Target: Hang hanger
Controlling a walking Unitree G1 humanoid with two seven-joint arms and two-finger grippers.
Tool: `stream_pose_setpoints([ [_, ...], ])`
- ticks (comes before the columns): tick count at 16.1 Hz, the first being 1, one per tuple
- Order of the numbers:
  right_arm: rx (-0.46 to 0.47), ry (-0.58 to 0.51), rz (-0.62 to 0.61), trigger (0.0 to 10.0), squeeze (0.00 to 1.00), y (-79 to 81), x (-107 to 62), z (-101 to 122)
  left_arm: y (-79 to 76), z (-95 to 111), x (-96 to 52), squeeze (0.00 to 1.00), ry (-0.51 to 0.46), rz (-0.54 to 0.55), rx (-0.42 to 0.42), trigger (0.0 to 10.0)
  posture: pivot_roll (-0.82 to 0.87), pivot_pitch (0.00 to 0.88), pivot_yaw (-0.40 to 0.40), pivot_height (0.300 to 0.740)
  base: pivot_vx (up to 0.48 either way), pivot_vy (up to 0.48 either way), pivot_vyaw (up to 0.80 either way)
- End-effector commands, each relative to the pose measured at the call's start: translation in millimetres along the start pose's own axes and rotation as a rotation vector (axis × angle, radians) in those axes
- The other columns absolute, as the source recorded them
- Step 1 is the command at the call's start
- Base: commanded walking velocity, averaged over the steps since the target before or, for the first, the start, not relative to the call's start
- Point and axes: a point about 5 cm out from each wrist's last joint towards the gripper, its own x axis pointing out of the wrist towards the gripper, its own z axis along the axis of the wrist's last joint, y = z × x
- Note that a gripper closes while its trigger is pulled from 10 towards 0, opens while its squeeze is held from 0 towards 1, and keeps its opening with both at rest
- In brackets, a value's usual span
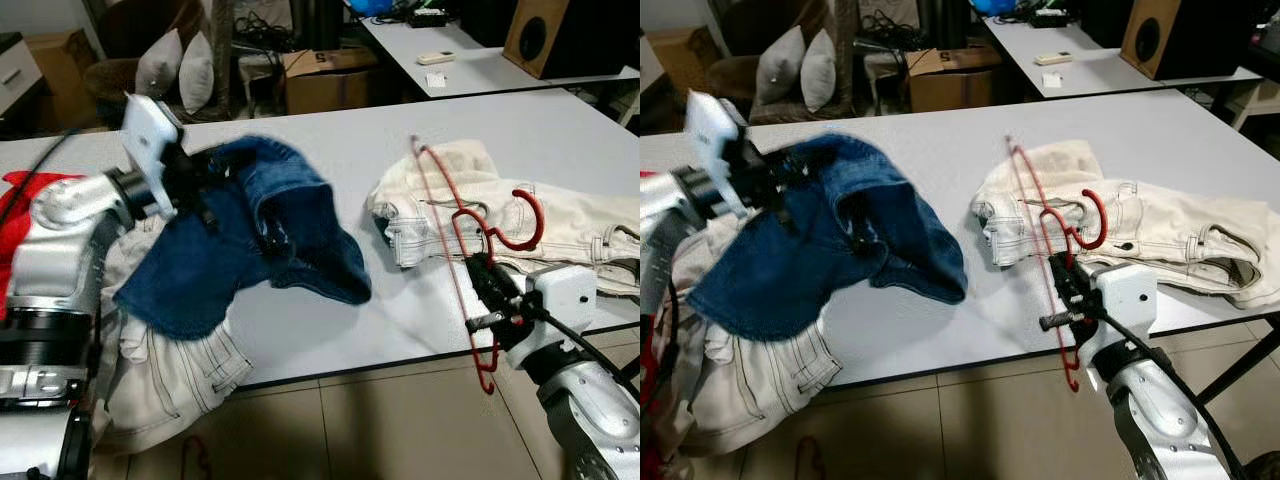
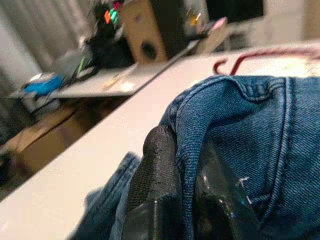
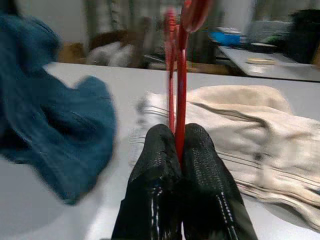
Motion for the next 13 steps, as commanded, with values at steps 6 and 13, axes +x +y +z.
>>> stream_pose_setpoints([
  [6,0.005,-0.036,0.229,10.0,0.00,3.8,-25.6,19,14.8,-3,5.3,0.00,0.023,0.145,-0.051,0.0,0.01,0.000,0.067,0.740,0.000,0.000,0.00],
  [13,-0.005,0.077,0.442,10.0,0.00,9.0,-48.2,18,22.3,2,22.6,0.00,-0.001,0.238,-0.094,0.0,0.00,0.000,0.065,0.740,0.000,0.000,0.00],
])
